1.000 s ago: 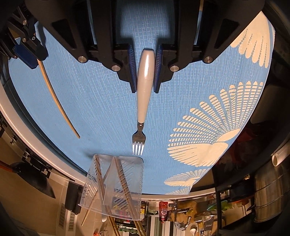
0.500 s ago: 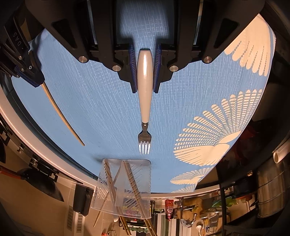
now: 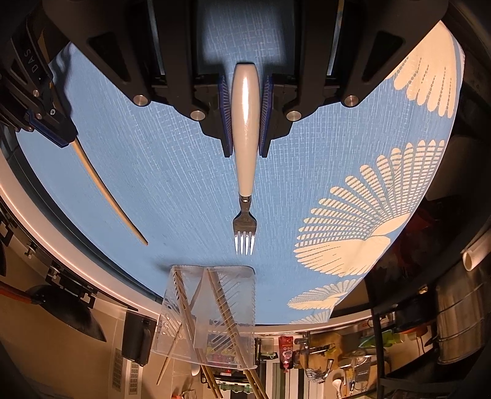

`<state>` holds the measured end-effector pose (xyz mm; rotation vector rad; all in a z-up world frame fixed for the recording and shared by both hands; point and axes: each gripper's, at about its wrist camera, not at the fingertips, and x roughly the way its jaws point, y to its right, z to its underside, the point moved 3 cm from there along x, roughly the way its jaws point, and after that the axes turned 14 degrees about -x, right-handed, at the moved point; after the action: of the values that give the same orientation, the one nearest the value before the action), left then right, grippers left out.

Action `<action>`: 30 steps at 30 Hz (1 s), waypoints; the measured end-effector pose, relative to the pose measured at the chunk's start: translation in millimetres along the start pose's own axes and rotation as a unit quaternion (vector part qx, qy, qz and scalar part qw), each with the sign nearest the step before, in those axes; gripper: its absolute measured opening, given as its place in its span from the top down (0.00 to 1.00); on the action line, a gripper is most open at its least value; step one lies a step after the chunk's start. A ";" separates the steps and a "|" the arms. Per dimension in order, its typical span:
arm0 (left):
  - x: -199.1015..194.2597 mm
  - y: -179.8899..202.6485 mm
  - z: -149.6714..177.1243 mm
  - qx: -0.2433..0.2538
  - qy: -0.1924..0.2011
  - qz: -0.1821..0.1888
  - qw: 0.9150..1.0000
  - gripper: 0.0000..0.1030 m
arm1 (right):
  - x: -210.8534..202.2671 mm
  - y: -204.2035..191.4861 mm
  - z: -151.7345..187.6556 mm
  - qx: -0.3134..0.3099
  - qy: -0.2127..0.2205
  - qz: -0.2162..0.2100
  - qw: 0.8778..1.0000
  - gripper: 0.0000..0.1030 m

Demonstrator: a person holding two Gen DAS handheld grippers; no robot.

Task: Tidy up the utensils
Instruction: 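Hold the fork and chopstick pinched against the cloth, settling both grips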

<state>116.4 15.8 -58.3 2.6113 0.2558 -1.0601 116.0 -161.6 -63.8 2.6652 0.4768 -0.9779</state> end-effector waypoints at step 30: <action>-0.2 -0.7 1.3 -0.003 0.001 0.000 1.000 0.83 | -5.8 0.0 7.8 0.016 0.016 0.023 0.999 0.92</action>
<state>115.3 15.9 -59.3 2.6068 0.2592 -1.0537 107.3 -165.6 -65.7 2.7122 0.4068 -0.9390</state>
